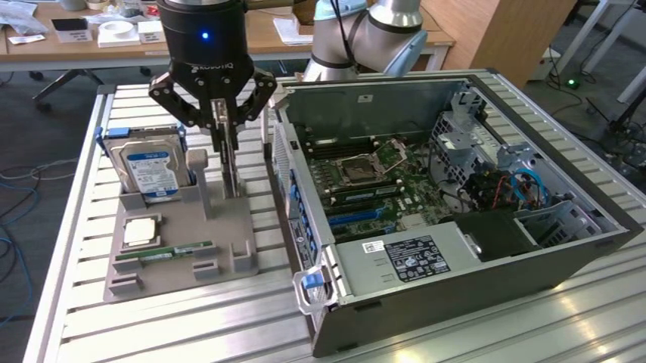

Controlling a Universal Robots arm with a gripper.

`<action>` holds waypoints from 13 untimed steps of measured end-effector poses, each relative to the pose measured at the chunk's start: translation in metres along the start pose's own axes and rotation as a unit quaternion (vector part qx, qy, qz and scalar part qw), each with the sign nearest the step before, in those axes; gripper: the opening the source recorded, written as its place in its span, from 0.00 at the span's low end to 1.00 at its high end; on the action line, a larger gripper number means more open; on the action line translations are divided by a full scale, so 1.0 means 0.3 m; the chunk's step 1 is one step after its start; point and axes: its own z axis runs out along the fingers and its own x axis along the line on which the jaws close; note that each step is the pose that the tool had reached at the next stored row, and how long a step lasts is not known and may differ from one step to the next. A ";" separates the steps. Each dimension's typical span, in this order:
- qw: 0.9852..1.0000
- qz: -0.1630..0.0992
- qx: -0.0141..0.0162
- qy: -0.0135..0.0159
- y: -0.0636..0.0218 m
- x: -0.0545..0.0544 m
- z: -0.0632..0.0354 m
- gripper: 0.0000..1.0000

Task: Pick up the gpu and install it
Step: 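Pick up the gpu and move the gpu toward the slot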

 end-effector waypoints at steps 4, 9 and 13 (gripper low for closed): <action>1.000 0.000 0.000 0.000 0.000 0.000 -0.001 0.26; 1.000 0.000 0.000 0.000 0.000 0.000 -0.001 0.26; 1.000 0.000 0.000 0.000 0.000 0.000 -0.009 0.26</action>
